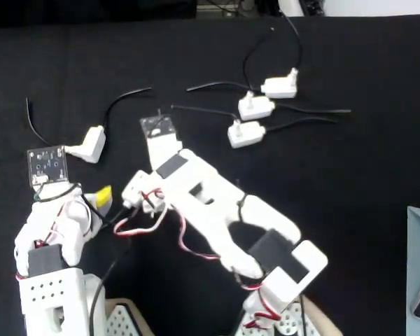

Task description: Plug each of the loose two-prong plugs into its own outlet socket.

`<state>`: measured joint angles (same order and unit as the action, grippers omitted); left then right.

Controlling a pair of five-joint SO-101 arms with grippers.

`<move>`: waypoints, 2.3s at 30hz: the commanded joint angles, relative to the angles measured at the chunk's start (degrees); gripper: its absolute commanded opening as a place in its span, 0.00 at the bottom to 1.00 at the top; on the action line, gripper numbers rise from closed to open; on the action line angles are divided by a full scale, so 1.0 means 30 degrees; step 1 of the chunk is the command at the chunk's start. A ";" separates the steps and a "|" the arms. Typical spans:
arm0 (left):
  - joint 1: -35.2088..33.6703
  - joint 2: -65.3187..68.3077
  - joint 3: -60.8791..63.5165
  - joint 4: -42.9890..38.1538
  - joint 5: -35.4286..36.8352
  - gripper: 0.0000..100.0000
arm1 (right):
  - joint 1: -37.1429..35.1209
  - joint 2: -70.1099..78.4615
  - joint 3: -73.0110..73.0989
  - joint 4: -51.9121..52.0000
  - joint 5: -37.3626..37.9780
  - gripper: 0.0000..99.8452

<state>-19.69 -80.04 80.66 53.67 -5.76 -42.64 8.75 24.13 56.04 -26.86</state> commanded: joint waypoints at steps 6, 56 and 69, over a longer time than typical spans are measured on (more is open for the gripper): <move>-0.0190 -0.0176 -0.0044 -0.0352 0.0147 0.32 | 0.0322 0.0073 -0.1421 -0.0264 -0.0440 0.11; 0.0161 -0.0205 -0.1714 -0.3077 0.3399 0.32 | 0.1114 -1.8037 0.9802 -0.5128 0.8381 0.01; 0.6403 -0.0205 -0.3736 -0.3048 0.4396 0.32 | -0.1407 -2.1700 1.1824 -0.5158 0.9348 0.01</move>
<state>-3.16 -80.04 74.24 45.23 7.16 -44.57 -53.76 58.86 41.71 -1.01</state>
